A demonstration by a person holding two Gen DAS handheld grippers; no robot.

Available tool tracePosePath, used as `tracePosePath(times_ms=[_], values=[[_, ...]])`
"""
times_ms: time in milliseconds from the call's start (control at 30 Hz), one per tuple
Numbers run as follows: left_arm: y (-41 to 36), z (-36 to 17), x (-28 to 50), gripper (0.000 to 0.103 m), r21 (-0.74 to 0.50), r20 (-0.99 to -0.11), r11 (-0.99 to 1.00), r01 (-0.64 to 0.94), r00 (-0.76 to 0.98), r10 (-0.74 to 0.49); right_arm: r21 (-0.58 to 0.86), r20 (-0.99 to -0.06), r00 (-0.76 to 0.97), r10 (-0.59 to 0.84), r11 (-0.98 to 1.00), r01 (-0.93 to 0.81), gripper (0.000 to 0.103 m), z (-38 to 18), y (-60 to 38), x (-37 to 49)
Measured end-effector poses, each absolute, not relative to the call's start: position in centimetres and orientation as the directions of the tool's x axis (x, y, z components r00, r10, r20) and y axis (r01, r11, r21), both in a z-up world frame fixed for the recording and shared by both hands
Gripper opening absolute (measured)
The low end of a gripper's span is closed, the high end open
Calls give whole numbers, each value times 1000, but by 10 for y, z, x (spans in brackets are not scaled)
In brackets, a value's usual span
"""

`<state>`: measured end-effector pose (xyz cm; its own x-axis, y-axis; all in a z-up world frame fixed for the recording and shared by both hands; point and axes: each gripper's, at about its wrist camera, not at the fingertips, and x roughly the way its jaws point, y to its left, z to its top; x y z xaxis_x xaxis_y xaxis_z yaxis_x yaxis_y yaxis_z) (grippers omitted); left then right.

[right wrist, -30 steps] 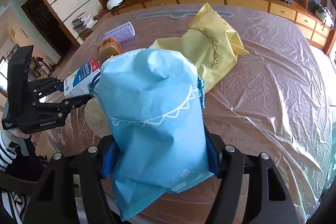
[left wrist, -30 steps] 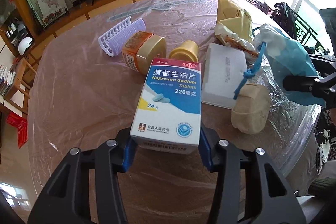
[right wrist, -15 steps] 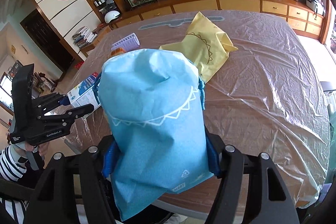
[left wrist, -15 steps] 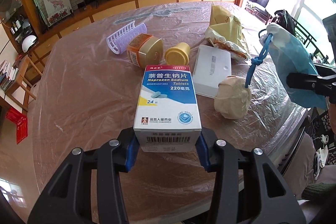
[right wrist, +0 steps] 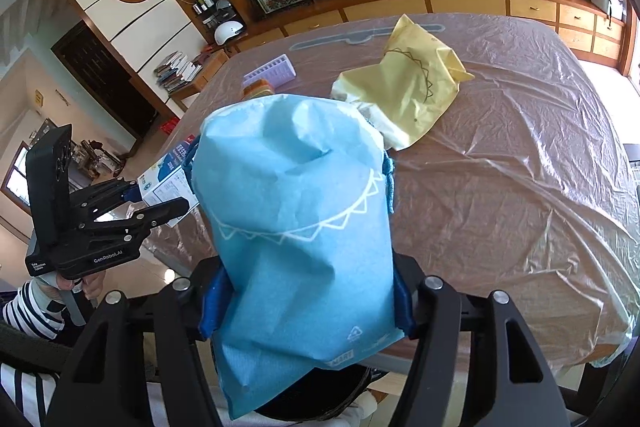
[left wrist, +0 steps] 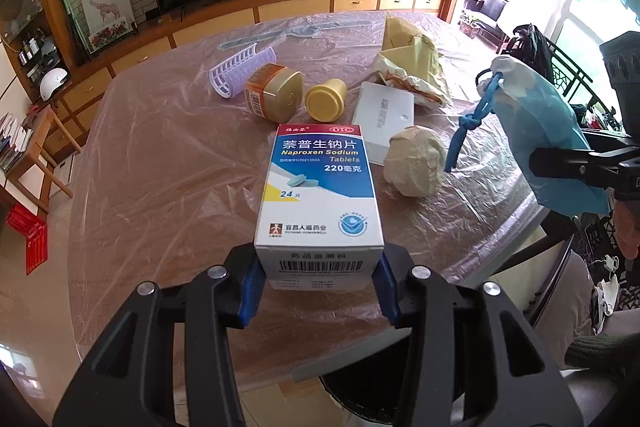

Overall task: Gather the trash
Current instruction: 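Carry the blue bag and medicine box with both grippers over the black bin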

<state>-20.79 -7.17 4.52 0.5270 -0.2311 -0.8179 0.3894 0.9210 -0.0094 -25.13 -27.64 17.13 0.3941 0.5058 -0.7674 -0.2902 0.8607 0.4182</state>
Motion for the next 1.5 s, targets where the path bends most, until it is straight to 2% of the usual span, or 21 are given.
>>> tracePosePath(times_ms=[433, 1500], values=[[-75, 56, -242, 47, -13, -818, 892, 453, 509, -270, 463, -743, 370, 557, 828, -316, 62, 180, -268, -284], [-97, 45, -336, 47, -21, -860, 794, 607, 394, -324, 480, -797, 232, 558, 818, -318, 62, 156, -277, -363]])
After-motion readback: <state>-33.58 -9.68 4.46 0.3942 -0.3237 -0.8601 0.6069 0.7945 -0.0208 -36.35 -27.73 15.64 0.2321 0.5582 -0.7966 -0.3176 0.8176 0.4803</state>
